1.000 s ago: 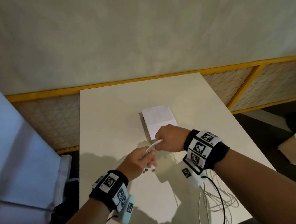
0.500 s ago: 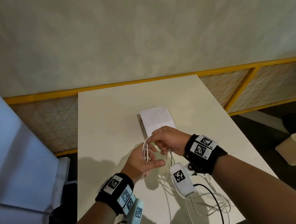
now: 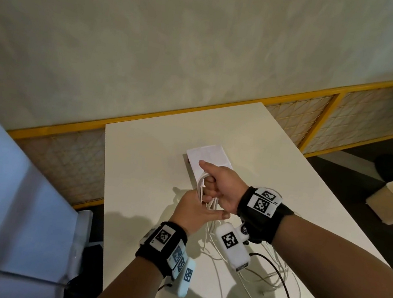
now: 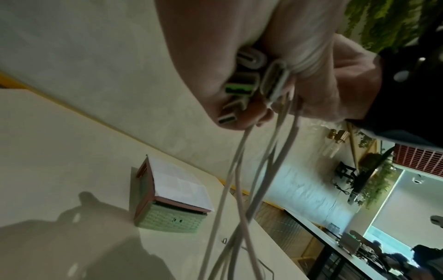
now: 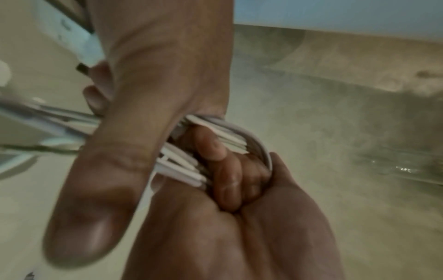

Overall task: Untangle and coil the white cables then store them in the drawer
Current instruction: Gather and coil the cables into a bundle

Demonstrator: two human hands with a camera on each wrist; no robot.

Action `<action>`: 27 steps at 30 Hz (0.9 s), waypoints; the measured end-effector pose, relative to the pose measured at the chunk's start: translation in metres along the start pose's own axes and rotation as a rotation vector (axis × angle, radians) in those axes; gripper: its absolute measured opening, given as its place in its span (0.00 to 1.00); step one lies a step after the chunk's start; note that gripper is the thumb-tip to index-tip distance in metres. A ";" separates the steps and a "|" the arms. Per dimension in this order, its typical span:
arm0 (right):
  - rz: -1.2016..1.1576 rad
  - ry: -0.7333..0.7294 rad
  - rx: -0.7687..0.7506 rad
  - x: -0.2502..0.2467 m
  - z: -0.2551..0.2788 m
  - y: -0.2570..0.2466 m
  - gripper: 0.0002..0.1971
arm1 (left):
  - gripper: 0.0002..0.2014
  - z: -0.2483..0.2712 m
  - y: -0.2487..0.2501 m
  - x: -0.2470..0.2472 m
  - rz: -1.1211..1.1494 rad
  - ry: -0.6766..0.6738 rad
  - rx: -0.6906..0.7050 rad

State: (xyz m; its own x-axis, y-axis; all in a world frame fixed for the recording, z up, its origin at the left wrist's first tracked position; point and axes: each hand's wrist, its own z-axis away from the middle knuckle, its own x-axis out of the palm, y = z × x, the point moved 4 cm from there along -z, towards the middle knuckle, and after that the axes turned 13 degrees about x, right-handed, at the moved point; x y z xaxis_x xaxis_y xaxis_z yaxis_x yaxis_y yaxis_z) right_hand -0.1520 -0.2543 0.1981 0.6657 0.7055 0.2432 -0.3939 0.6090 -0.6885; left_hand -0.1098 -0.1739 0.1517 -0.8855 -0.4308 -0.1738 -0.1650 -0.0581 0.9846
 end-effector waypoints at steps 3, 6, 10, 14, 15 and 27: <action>-0.069 0.018 0.005 0.002 0.001 -0.001 0.30 | 0.07 -0.004 0.000 0.000 -0.095 0.079 -0.028; -0.088 0.035 -0.012 0.004 0.002 -0.001 0.28 | 0.10 -0.004 -0.002 0.000 -0.147 0.131 -0.043; -0.066 0.057 -0.039 0.006 0.004 -0.002 0.24 | 0.09 -0.002 -0.005 -0.003 -0.132 0.195 -0.078; -0.022 0.061 -0.076 0.010 0.003 -0.006 0.22 | 0.20 0.001 -0.002 -0.002 -0.022 0.181 -0.145; -0.004 0.066 -0.084 0.010 0.002 -0.006 0.23 | 0.21 0.002 -0.002 -0.002 -0.016 0.175 -0.152; 0.560 0.279 -0.408 0.000 0.005 -0.028 0.26 | 0.13 0.005 0.003 0.007 0.201 0.148 -0.191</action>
State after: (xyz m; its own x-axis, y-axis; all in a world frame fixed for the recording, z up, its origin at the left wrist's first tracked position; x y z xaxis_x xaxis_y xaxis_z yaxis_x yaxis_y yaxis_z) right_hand -0.1442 -0.2698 0.2212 0.5921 0.7195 -0.3629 -0.4906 -0.0354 -0.8706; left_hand -0.1183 -0.1723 0.1532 -0.8172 -0.5761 0.0162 0.1042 -0.1201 0.9873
